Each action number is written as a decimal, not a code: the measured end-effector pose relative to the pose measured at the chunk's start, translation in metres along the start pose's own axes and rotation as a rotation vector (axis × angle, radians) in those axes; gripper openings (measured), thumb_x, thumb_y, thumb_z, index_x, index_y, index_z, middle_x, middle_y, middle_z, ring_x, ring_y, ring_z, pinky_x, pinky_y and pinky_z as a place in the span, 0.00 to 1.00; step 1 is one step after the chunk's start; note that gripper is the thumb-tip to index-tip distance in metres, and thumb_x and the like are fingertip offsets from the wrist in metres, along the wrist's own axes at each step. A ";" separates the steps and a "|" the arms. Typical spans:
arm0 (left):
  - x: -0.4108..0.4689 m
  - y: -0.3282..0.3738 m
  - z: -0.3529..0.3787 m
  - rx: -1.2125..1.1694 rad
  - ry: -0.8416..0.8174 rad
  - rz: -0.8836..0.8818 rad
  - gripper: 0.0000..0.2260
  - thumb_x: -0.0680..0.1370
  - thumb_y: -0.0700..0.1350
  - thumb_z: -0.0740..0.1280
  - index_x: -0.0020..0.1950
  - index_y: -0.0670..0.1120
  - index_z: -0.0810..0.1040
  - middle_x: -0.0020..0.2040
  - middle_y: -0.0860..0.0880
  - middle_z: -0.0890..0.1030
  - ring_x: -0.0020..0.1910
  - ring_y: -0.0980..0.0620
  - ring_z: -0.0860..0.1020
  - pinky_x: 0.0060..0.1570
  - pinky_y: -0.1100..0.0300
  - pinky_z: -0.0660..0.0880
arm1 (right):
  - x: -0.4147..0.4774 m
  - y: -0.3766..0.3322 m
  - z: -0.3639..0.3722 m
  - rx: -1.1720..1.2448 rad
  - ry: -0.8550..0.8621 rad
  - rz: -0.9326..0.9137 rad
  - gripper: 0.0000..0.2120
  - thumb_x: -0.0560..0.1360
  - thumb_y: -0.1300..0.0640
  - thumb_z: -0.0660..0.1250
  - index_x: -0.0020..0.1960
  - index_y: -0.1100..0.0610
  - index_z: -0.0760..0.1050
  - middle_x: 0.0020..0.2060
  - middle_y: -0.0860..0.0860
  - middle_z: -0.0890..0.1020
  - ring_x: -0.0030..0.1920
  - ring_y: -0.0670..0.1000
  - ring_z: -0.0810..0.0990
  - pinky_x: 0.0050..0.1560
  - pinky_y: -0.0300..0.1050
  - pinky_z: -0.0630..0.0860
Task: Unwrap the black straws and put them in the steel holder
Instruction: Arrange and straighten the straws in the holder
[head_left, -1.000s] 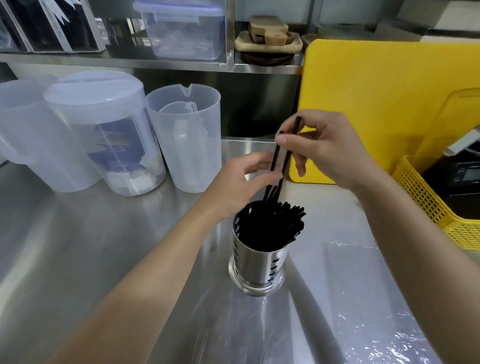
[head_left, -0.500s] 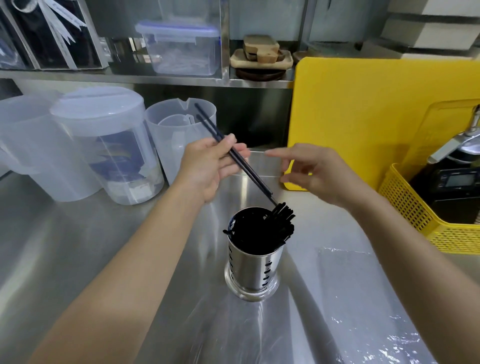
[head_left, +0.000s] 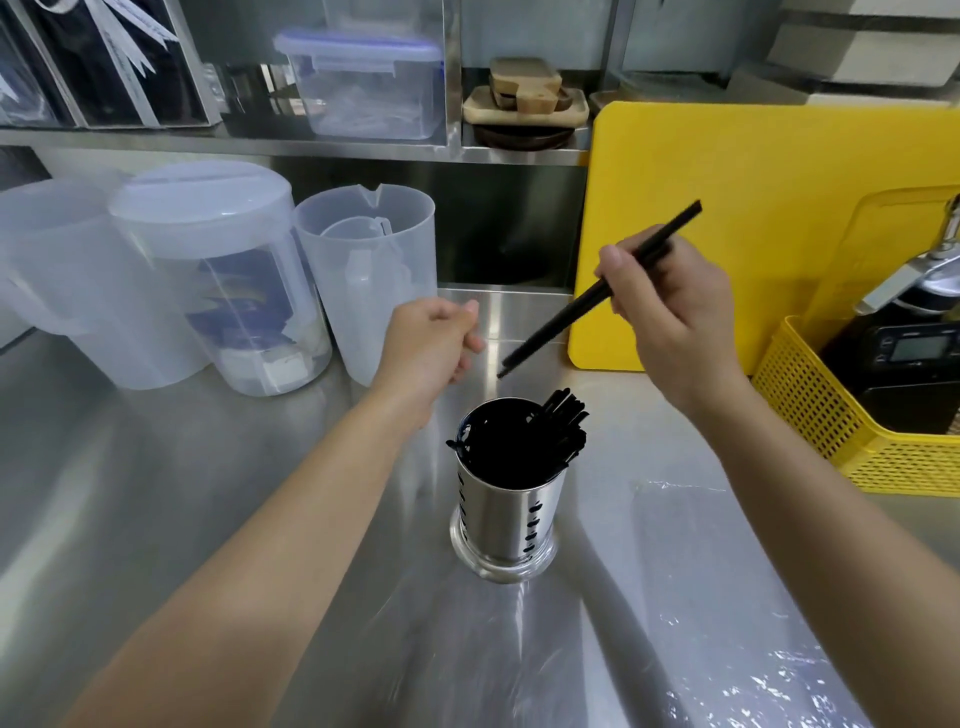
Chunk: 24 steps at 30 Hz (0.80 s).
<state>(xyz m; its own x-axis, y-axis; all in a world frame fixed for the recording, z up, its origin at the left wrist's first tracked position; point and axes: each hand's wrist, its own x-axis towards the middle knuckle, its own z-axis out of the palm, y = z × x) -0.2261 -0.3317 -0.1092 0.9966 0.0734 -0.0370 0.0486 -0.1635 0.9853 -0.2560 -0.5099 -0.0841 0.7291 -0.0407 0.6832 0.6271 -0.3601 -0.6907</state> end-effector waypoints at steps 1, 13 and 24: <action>-0.001 0.000 -0.003 0.006 -0.014 0.119 0.05 0.76 0.43 0.65 0.40 0.49 0.78 0.33 0.55 0.80 0.31 0.57 0.75 0.29 0.70 0.72 | 0.001 0.001 -0.002 0.007 -0.059 0.041 0.13 0.74 0.50 0.61 0.38 0.59 0.73 0.27 0.48 0.70 0.29 0.50 0.68 0.31 0.44 0.65; -0.017 -0.029 0.012 0.378 -0.362 0.261 0.16 0.68 0.40 0.73 0.50 0.56 0.74 0.24 0.58 0.77 0.28 0.63 0.74 0.34 0.71 0.68 | -0.029 0.026 0.020 -0.057 -0.335 0.227 0.10 0.71 0.57 0.70 0.51 0.48 0.74 0.35 0.45 0.77 0.36 0.51 0.75 0.37 0.40 0.72; -0.022 -0.034 0.010 0.479 -0.461 0.217 0.15 0.70 0.38 0.71 0.51 0.53 0.73 0.32 0.50 0.78 0.33 0.53 0.74 0.44 0.57 0.71 | -0.035 0.031 0.023 -0.371 -0.670 0.259 0.07 0.69 0.55 0.73 0.46 0.53 0.83 0.40 0.50 0.82 0.43 0.47 0.74 0.46 0.41 0.70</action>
<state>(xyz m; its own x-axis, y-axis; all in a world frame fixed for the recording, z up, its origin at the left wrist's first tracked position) -0.2485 -0.3377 -0.1432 0.9083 -0.4180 -0.0190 -0.2365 -0.5504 0.8007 -0.2558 -0.4982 -0.1348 0.9221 0.3596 0.1431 0.3693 -0.7068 -0.6034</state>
